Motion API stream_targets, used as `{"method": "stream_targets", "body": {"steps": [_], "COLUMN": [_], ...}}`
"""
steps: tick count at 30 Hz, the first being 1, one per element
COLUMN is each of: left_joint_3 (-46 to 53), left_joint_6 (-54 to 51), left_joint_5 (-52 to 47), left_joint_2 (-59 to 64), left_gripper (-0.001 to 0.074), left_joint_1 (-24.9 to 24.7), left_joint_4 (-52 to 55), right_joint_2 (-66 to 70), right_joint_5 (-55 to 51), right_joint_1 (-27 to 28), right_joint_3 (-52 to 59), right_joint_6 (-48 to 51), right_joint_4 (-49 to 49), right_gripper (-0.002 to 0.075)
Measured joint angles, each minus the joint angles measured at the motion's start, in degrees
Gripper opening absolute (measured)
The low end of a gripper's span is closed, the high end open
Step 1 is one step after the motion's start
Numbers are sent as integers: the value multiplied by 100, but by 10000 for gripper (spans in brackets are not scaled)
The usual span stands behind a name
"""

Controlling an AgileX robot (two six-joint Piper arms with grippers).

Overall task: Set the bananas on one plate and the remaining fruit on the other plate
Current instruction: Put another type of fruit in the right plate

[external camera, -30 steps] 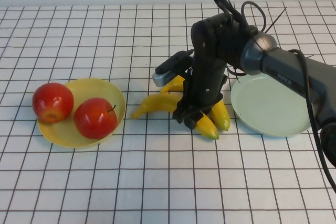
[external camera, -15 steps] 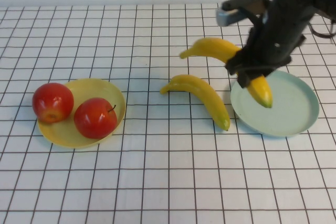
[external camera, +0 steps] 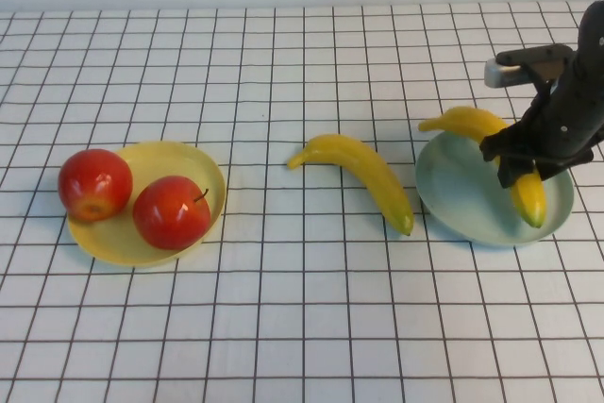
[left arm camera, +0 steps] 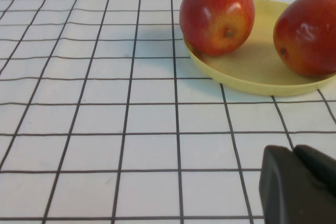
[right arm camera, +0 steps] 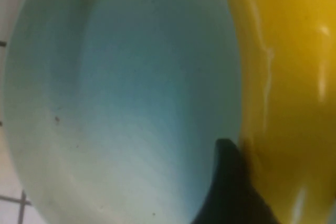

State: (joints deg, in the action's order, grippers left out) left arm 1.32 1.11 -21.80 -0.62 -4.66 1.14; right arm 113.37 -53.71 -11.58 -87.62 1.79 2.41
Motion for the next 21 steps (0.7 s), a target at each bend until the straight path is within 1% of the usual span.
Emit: {"method": "stream_targets", "body": {"steps": [2, 4, 6, 9, 14, 19, 21], "left_joint_3": [0, 0, 0, 0, 0, 0, 0], "left_joint_6": [0, 0, 0, 0, 0, 0, 0], "left_joint_5": [0, 0, 0, 0, 0, 0, 0], "left_joint_2": [0, 0, 0, 0, 0, 0, 0], "left_gripper": [0, -1, -1, -1, -1, -1, -1], "left_joint_1": [0, 0, 0, 0, 0, 0, 0], "left_joint_4": [0, 0, 0, 0, 0, 0, 0], "right_joint_2": [138, 223, 232, 210, 201, 479, 762], "right_joint_5": [59, 66, 46, -174, -664, -821, -907], "right_joint_1": [0, 0, -14, -172, -809, -1522, -1709], "right_joint_3": [0, 0, -60, -499, -1559, -2203, -2368], "right_joint_6": [0, 11, 58, 82, 310, 752, 820], "right_joint_4": [0, 17, 42, 67, 67, 89, 89], "right_gripper": [405, 438, 454, 463, 466, 466, 466]}}
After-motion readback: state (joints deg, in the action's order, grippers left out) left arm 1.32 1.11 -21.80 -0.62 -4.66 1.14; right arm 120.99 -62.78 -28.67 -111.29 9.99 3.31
